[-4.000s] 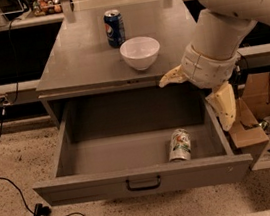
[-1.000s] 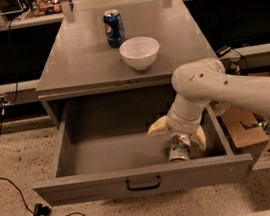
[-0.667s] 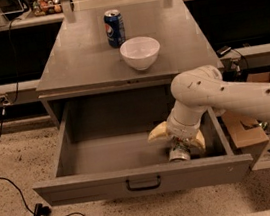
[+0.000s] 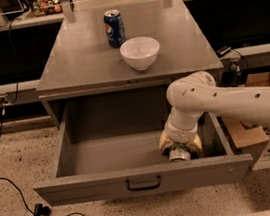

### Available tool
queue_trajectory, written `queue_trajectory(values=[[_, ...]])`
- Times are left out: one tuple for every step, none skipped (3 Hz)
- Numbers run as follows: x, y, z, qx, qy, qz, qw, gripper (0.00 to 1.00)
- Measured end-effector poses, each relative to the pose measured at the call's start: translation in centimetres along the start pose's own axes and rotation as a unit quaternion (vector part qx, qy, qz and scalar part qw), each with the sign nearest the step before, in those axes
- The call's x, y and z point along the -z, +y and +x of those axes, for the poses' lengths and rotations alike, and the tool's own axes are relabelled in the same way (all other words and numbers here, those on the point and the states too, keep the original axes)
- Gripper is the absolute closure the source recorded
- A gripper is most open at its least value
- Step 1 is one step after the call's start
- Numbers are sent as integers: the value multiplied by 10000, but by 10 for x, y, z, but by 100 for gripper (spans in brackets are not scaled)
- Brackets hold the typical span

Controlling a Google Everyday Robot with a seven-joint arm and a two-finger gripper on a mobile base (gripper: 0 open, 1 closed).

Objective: Pick 7up can from top drawer and place on counter

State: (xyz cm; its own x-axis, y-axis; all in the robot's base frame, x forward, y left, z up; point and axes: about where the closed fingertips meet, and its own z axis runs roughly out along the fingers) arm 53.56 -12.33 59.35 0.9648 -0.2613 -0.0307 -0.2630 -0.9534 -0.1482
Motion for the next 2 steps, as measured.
queue_trajectory(values=[[6,-1,0,0,0,0,10000,65],[9,-1,0,0,0,0,10000,89]])
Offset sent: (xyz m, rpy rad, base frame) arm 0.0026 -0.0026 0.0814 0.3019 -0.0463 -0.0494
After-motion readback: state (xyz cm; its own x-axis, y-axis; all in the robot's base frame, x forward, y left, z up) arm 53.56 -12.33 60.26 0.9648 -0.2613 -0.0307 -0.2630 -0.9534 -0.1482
